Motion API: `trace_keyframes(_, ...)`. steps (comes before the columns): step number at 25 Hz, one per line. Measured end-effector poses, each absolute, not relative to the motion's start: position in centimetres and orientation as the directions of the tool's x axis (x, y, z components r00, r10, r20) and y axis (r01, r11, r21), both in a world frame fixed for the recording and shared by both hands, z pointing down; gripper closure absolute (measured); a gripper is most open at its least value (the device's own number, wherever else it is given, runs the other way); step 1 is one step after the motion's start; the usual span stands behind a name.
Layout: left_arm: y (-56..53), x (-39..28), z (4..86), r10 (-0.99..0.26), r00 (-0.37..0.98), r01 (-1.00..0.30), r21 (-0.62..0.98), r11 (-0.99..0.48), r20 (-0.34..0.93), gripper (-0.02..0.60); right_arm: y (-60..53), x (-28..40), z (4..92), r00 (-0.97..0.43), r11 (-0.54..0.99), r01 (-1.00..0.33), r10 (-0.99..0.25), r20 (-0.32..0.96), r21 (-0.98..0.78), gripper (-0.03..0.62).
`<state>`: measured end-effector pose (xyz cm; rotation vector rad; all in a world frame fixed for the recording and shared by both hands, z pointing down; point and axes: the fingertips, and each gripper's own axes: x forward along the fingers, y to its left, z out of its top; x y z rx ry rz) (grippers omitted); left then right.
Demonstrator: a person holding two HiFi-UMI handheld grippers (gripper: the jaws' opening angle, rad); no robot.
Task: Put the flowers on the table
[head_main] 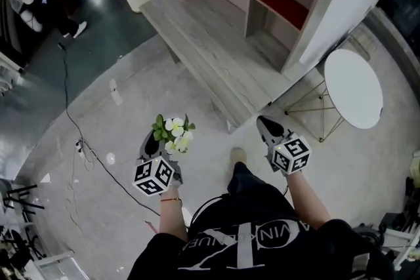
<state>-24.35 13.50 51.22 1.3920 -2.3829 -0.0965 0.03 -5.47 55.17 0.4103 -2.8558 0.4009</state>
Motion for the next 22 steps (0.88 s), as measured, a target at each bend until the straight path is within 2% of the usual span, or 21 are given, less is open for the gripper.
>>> trace_keyframes(8, 5.4, -25.8, 51.3, -0.870, -0.381, -0.850, 0.252, 0.462, 0.312, 0.527, -11.3, -3.1, 55.0, -0.938, 0.923, -0.299, -0.237, 0.252, -0.242, 0.585)
trace_keyframes(22, -10.6, -24.0, 48.9, -0.941, -0.181, -0.925, 0.277, 0.261, 0.285, 0.528, -19.1, -6.5, 53.9, -0.950, 0.937, -0.268, -0.219, 0.221, -0.226, 0.585)
